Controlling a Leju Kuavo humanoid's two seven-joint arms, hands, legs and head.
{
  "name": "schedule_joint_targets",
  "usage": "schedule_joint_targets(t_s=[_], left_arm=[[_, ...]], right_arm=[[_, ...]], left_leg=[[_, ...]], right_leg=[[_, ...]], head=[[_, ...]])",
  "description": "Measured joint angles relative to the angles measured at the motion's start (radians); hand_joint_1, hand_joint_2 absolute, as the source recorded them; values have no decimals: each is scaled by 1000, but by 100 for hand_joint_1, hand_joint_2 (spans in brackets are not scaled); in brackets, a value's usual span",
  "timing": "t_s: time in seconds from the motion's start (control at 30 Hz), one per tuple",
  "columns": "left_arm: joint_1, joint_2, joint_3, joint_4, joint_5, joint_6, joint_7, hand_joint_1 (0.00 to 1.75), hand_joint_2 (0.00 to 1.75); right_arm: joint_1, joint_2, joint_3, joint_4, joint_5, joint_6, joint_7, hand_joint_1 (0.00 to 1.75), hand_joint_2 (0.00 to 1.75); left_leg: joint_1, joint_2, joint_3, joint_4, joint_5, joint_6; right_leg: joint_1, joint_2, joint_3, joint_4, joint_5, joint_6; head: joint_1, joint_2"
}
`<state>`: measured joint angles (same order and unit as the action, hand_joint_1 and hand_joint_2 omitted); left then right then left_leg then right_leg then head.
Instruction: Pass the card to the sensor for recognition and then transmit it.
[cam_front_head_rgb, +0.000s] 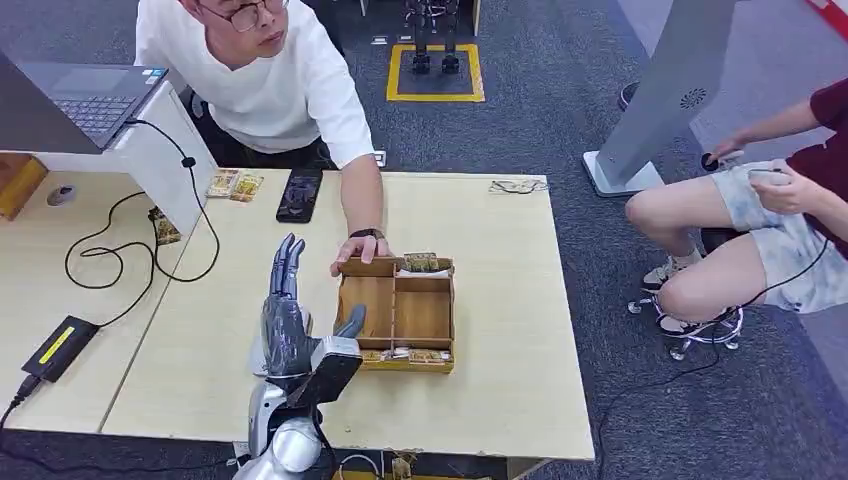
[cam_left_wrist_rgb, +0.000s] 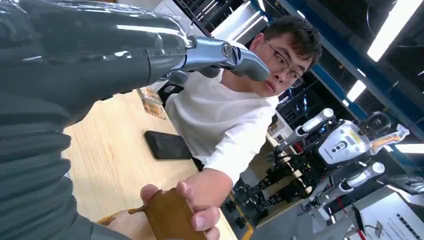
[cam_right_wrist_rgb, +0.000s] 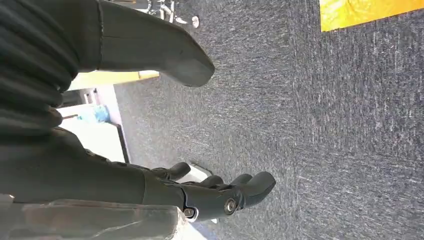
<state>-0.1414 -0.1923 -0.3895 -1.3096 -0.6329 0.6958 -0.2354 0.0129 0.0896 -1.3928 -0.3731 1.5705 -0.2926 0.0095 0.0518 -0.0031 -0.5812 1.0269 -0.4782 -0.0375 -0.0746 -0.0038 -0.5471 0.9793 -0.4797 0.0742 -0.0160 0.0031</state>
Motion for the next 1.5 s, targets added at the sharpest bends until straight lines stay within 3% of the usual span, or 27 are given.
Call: schedule_joint_targets(t_s=[0.73, 1.5], left_arm=[[32, 3, -5, 0, -18, 0, 18, 0, 175], [88, 9, -4, -21, -83, 1, 42, 0, 175]], right_arm=[[1, 2, 3, 2, 0, -8, 21, 0, 175], [23, 51, 11, -44, 0, 6, 27, 0, 175]], left_leg=[[0, 0, 0, 0, 0, 0], [0, 0, 0, 0, 0, 0]], right_leg=[[0, 0, 0, 0, 0, 0], [0, 0, 0, 0, 0, 0]], head=[[0, 0], [0, 0]])
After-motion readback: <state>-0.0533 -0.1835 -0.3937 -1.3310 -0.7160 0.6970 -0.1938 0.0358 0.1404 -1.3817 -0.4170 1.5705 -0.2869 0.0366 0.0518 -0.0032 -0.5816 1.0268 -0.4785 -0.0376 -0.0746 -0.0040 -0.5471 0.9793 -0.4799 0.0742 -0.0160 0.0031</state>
